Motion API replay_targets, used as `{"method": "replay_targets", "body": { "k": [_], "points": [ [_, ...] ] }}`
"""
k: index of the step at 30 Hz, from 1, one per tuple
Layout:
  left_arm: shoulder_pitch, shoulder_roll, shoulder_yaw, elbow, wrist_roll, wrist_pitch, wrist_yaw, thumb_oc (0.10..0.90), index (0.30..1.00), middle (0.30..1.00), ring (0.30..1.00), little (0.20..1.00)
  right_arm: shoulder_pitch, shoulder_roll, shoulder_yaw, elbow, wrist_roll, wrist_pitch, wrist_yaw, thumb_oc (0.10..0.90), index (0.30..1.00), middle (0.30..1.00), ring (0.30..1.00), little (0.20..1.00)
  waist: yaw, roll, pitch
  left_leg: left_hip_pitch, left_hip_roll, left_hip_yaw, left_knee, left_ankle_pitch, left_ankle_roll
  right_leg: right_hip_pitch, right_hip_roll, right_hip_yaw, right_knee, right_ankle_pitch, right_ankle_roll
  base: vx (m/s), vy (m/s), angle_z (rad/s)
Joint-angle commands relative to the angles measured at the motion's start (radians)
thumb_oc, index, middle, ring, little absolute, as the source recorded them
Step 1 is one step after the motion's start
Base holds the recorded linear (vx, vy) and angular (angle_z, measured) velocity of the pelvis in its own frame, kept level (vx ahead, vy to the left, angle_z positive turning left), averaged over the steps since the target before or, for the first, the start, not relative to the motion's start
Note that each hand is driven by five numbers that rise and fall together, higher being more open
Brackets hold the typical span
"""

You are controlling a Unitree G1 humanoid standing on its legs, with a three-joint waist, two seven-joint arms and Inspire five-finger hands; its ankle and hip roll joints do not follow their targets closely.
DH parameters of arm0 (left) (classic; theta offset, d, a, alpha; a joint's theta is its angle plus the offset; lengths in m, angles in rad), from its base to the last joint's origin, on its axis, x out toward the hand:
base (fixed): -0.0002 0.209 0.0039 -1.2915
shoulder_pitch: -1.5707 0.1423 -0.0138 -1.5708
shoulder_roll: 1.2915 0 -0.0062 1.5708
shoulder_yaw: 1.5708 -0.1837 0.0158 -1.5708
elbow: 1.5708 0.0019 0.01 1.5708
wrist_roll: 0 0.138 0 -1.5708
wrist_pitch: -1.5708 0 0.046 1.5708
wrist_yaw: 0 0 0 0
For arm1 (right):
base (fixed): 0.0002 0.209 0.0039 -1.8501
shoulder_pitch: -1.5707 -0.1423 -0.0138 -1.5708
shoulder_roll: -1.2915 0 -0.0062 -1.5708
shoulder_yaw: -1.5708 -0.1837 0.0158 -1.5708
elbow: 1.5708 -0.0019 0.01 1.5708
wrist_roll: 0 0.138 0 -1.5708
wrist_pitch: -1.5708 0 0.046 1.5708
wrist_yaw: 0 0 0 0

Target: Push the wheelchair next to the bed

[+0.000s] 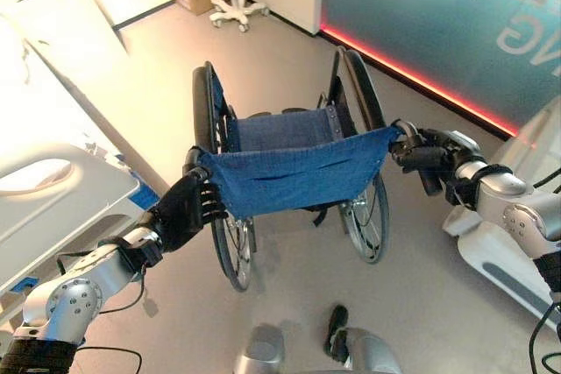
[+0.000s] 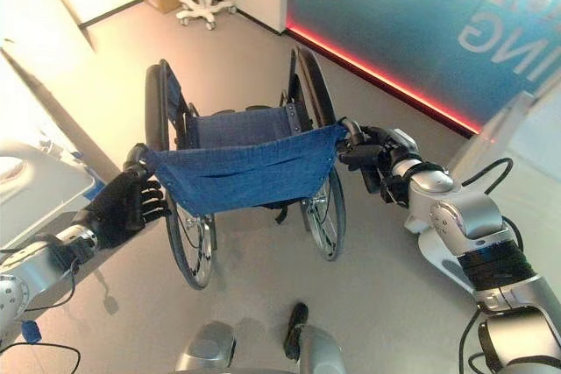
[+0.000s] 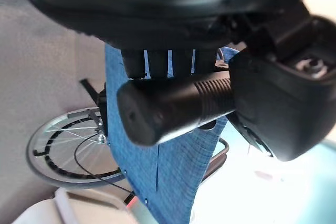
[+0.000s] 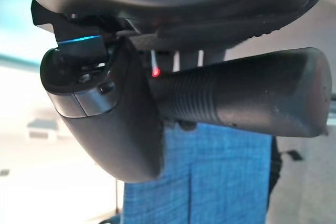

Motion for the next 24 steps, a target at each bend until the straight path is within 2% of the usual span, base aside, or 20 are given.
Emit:
{"method": "replay_targets", "body": {
  "k": [1, 2, 4, 5, 6, 7, 8, 10, 11, 12, 13, 14, 16, 17, 19, 20, 21, 22, 24],
  "points": [
    [-0.043, 0.081, 0.231, -0.035, -0.037, -0.218, -0.016, 0.4, 0.3, 0.3, 0.3, 0.3, -0.081, -0.076, -0.015, -0.181, 0.062, -0.144, 0.127, 0.4, 0.3, 0.3, 0.3, 0.3, -0.039, -0.029, -0.117, 0.021, -0.005, 0.065, -0.237, 0.194, 0.064, 0.119, -0.008, -0.026, -0.102, 0.093, 0.079, 0.45, -0.036, 0.32],
    [-0.038, 0.09, 0.232, -0.024, -0.041, -0.224, -0.018, 0.4, 0.3, 0.3, 0.3, 0.3, -0.111, -0.06, 0.008, -0.174, 0.057, -0.138, 0.124, 0.4, 0.3, 0.3, 0.3, 0.3, -0.022, -0.013, -0.118, 0.009, 0.012, 0.079, -0.458, 0.238, 0.055, 0.154, 0.027, -0.021, -0.121, 0.072, 0.08, 0.52, -0.016, 0.15],
    [-0.044, 0.085, 0.211, -0.005, -0.037, -0.238, -0.017, 0.4, 0.3, 0.3, 0.3, 0.3, -0.144, -0.038, 0.036, -0.142, 0.045, -0.141, 0.135, 0.4, 0.3, 0.3, 0.3, 0.3, 0.0, 0.009, -0.121, -0.023, 0.023, 0.119, -0.684, 0.313, 0.029, 0.202, 0.067, -0.021, -0.142, 0.044, 0.072, 0.49, 0.021, -0.09],
    [-0.046, 0.083, 0.208, -0.003, -0.035, -0.24, -0.017, 0.4, 0.3, 0.3, 0.3, 0.3, -0.147, -0.037, 0.039, -0.137, 0.042, -0.144, 0.139, 0.4, 0.3, 0.3, 0.3, 0.3, 0.002, 0.008, -0.12, -0.016, 0.021, 0.123, -0.706, 0.322, 0.027, 0.207, 0.065, -0.02, -0.143, 0.04, 0.072, 0.6, 0.025, -0.11],
    [-0.052, 0.069, 0.185, 0.006, -0.018, -0.258, -0.016, 0.4, 0.3, 0.3, 0.3, 0.3, -0.14, -0.022, 0.046, -0.115, 0.018, -0.163, 0.156, 0.4, 0.3, 0.3, 0.3, 0.3, 0.014, 0.029, -0.125, -0.055, 0.033, 0.198, -0.868, 0.381, 0.007, 0.26, 0.102, -0.03, -0.145, 0.007, 0.064, 0.56, 0.003, 0.05],
    [-0.056, 0.065, 0.171, 0.004, -0.013, -0.268, -0.013, 0.4, 0.3, 0.3, 0.3, 0.3, -0.125, -0.019, 0.044, -0.114, 0.007, -0.174, 0.16, 0.4, 0.3, 0.3, 0.3, 0.3, 0.02, 0.03, -0.126, -0.063, 0.028, 0.242, -0.929, 0.401, 0.005, 0.294, 0.114, -0.029, -0.147, -0.014, 0.061, 0.6, 0.002, 0.3],
    [-0.059, 0.064, 0.165, 0.003, -0.013, -0.273, -0.012, 0.4, 0.3, 0.3, 0.3, 0.3, -0.118, -0.018, 0.042, -0.114, 0.003, -0.178, 0.162, 0.4, 0.3, 0.3, 0.3, 0.3, 0.023, 0.029, -0.126, -0.063, 0.025, 0.253, -0.942, 0.405, 0.006, 0.305, 0.116, -0.027, -0.149, -0.02, 0.061, 0.45, -0.015, 0.24],
    [-0.079, 0.049, 0.14, 0.004, 0.007, -0.288, -0.008, 0.4, 0.3, 0.3, 0.3, 0.3, -0.079, 0.003, 0.024, -0.108, -0.034, -0.199, 0.183, 0.4, 0.3, 0.3, 0.3, 0.3, 0.041, 0.034, -0.142, -0.085, -0.002, 0.317, -1.033, 0.409, 0.012, 0.368, 0.149, -0.022, -0.135, -0.086, 0.054, 0.59, 0.007, -0.04],
    [-0.082, 0.048, 0.138, 0.005, 0.008, -0.289, -0.007, 0.4, 0.3, 0.3, 0.3, 0.3, -0.077, 0.008, 0.023, -0.106, -0.04, -0.201, 0.189, 0.4, 0.3, 0.3, 0.3, 0.3, 0.043, 0.034, -0.143, -0.084, -0.005, 0.316, -1.027, 0.408, 0.015, 0.372, 0.15, -0.02, -0.131, -0.094, 0.052, 0.67, 0.038, -0.13],
    [-0.094, 0.049, 0.141, 0.013, 0.011, -0.28, -0.003, 0.4, 0.3, 0.3, 0.3, 0.3, -0.081, 0.022, 0.031, -0.093, -0.051, -0.209, 0.205, 0.4, 0.3, 0.3, 0.3, 0.3, 0.045, 0.021, -0.161, -0.054, -0.034, 0.297, -1.03, 0.345, 0.038, 0.378, 0.143, -0.001, -0.107, -0.123, 0.064, 0.59, 0.019, -0.39],
    [-0.093, 0.059, 0.151, 0.014, 0.003, -0.274, 0.01, 0.4, 0.3, 0.3, 0.3, 0.3, -0.088, 0.04, 0.039, -0.086, -0.061, -0.211, 0.224, 0.4, 0.3, 0.3, 0.3, 0.3, 0.06, 0.01, -0.173, -0.041, -0.043, 0.291, -0.988, 0.328, 0.074, 0.392, 0.14, 0.008, -0.056, -0.131, 0.074, 0.64, 0.024, -0.53],
    [-0.093, 0.063, 0.155, 0.012, -0.007, -0.272, 0.021, 0.4, 0.3, 0.3, 0.3, 0.3, -0.087, 0.044, 0.039, -0.086, -0.065, -0.211, 0.232, 0.4, 0.3, 0.3, 0.3, 0.3, 0.066, 0.002, -0.177, -0.038, -0.049, 0.29, -0.97, 0.316, 0.089, 0.397, 0.135, 0.009, -0.032, -0.126, 0.081, 0.49, 0.001, -0.79],
    [-0.1, 0.064, 0.168, 0.02, -0.015, -0.241, 0.031, 0.4, 0.3, 0.3, 0.3, 0.3, -0.071, 0.058, 0.032, -0.082, -0.082, -0.217, 0.249, 0.4, 0.3, 0.3, 0.3, 0.3, 0.093, -0.025, -0.196, -0.036, -0.06, 0.293, -0.927, 0.278, 0.13, 0.398, 0.116, -0.015, 0.079, -0.045, 0.128, 0.44, 0.029, -0.5],
    [-0.115, 0.065, 0.169, 0.036, -0.003, -0.225, 0.034, 0.4, 0.3, 0.3, 0.3, 0.3, -0.07, 0.063, 0.034, -0.077, -0.094, -0.228, 0.254, 0.4, 0.3, 0.3, 0.3, 0.3, 0.095, -0.045, -0.198, -0.017, -0.074, 0.294, -0.912, 0.253, 0.153, 0.358, 0.097, -0.031, 0.217, 0.053, 0.182, 0.47, 0.05, -0.01],
    [-0.127, 0.079, 0.169, 0.046, -0.008, -0.224, 0.035, 0.4, 0.3, 0.3, 0.3, 0.3, -0.068, 0.053, 0.023, -0.08, -0.09, -0.238, 0.262, 0.4, 0.3, 0.3, 0.3, 0.3, 0.1, -0.052, -0.203, -0.009, -0.073, 0.276, -0.889, 0.243, 0.159, 0.316, 0.106, -0.021, 0.324, 0.156, 0.229, 0.42, 0.016, 0.16],
    [-0.132, 0.096, 0.181, 0.05, -0.025, -0.226, 0.033, 0.4, 0.3, 0.3, 0.3, 0.3, -0.082, 0.033, 0.026, -0.097, -0.062, -0.24, 0.244, 0.4, 0.3, 0.3, 0.3, 0.3, 0.096, -0.056, -0.203, 0.012, -0.072, 0.247, -0.872, 0.227, 0.164, 0.26, 0.125, 0.006, 0.437, 0.234, 0.257, 0.42, -0.023, 0.34],
    [-0.133, 0.104, 0.19, 0.049, -0.031, -0.224, 0.033, 0.4, 0.3, 0.3, 0.3, 0.3, -0.09, 0.029, 0.029, -0.101, -0.054, -0.239, 0.234, 0.4, 0.3, 0.3, 0.3, 0.3, 0.09, -0.061, -0.201, 0.025, -0.079, 0.23, -0.868, 0.218, 0.165, 0.234, 0.123, 0.015, 0.463, 0.238, 0.259, 0.51, -0.03, 0.52],
    [-0.133, 0.11, 0.2, 0.052, -0.036, -0.224, 0.029, 0.4, 0.3, 0.3, 0.3, 0.3, -0.097, 0.027, 0.028, -0.104, -0.053, -0.238, 0.228, 0.4, 0.3, 0.3, 0.3, 0.3, 0.086, -0.053, -0.204, 0.031, -0.075, 0.202, -0.852, 0.207, 0.168, 0.196, 0.128, 0.038, 0.472, 0.237, 0.251, 0.41, -0.014, 0.39],
    [-0.13, 0.12, 0.208, 0.059, -0.043, -0.217, 0.01, 0.4, 0.3, 0.3, 0.3, 0.3, -0.099, 0.028, 0.031, -0.109, -0.058, -0.234, 0.21, 0.4, 0.3, 0.3, 0.3, 0.3, 0.078, -0.05, -0.204, 0.041, -0.087, 0.173, -0.839, 0.195, 0.176, 0.171, 0.102, 0.034, 0.444, 0.193, 0.233, 0.37, -0.001, 0.33]
  ]
}}
